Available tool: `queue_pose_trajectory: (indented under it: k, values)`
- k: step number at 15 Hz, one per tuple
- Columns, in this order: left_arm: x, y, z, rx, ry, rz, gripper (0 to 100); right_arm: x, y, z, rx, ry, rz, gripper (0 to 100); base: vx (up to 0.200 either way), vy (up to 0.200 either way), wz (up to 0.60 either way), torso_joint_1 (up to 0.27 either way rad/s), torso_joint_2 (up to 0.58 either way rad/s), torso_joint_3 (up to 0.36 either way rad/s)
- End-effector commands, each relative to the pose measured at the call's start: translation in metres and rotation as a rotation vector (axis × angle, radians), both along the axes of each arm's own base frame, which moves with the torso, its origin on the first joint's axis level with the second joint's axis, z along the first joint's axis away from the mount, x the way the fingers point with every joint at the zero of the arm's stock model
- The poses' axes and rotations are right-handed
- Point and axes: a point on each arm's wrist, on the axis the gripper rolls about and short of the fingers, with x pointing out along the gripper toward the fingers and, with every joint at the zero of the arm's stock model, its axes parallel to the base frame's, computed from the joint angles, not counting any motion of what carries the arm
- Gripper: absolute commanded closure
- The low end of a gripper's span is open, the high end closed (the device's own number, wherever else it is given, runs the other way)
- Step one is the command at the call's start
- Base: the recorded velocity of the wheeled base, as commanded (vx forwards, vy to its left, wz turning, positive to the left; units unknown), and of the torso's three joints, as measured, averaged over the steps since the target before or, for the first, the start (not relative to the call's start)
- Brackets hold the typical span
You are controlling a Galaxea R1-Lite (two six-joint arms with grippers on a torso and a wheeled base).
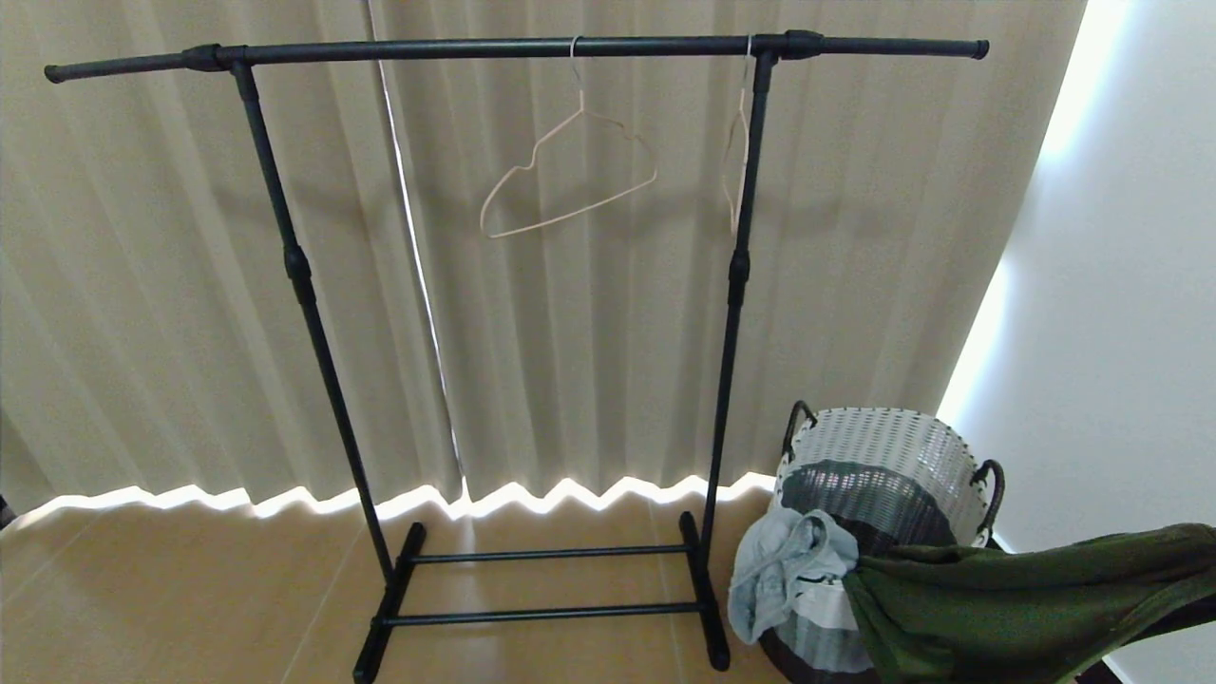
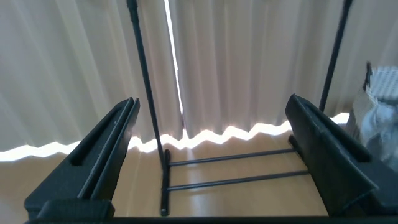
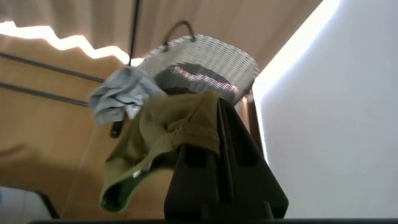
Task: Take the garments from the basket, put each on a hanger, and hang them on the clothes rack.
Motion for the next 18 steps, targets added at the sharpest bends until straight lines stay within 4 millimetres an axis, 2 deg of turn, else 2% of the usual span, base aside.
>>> queue_pose_trajectory:
  k: [1,6,8,10,12,13,15,17,18]
  values:
    - [0.0,0.0,0.0,0.005,0.0,-0.001,0,0.001,0.005,0.005,-0.001,-0.002,0.065,100,0.0,0.0,0.0,0.0,0.0,0.0]
    - [0.0,-0.001,0.0,0.058,-0.003,-0.046,0,0.001,0.012,0.005,-0.005,0.031,0.153,100,0.0,0.0,0.0,0.0,0.0,0.0]
    - [-0.001,-0.004,0.0,0.076,-0.013,-0.18,0,0.005,0.018,0.003,-0.01,0.055,0.216,100,0.0,0.0,0.0,0.0,0.0,0.0]
    - [-0.001,-0.007,0.002,0.082,-0.022,-0.293,0,0.006,0.02,0.018,-0.025,0.006,0.237,100,0.0,0.0,0.0,0.0,0.0,0.0]
    - [-0.004,-0.008,0.023,0.1,-0.052,-0.377,0,0.006,0.02,0.033,-0.024,-0.01,0.25,100,0.0,0.0,0.0,0.0,0.0,0.0]
    - [-0.004,-0.008,0.024,0.1,-0.051,-0.38,0,0.006,0.02,0.034,-0.024,-0.01,0.25,100,0.0,0.0,0.0,0.0,0.0,0.0]
    - [0.011,-0.009,0.066,0.091,0.013,-0.438,0,0.004,0.025,0.046,-0.014,-0.049,0.314,100,0.0,0.0,0.0,0.0,0.0,0.0]
    - [0.032,-0.011,0.082,0.074,0.102,-0.535,0,0.007,0.03,0.05,-0.011,-0.051,0.352,100,0.0,0.0,0.0,0.0,0.0,0.0]
    - [0.04,-0.012,0.083,0.066,0.143,-0.566,0,0.009,0.032,0.052,-0.01,-0.045,0.367,100,0.0,0.0,0.0,0.0,0.0,0.0]
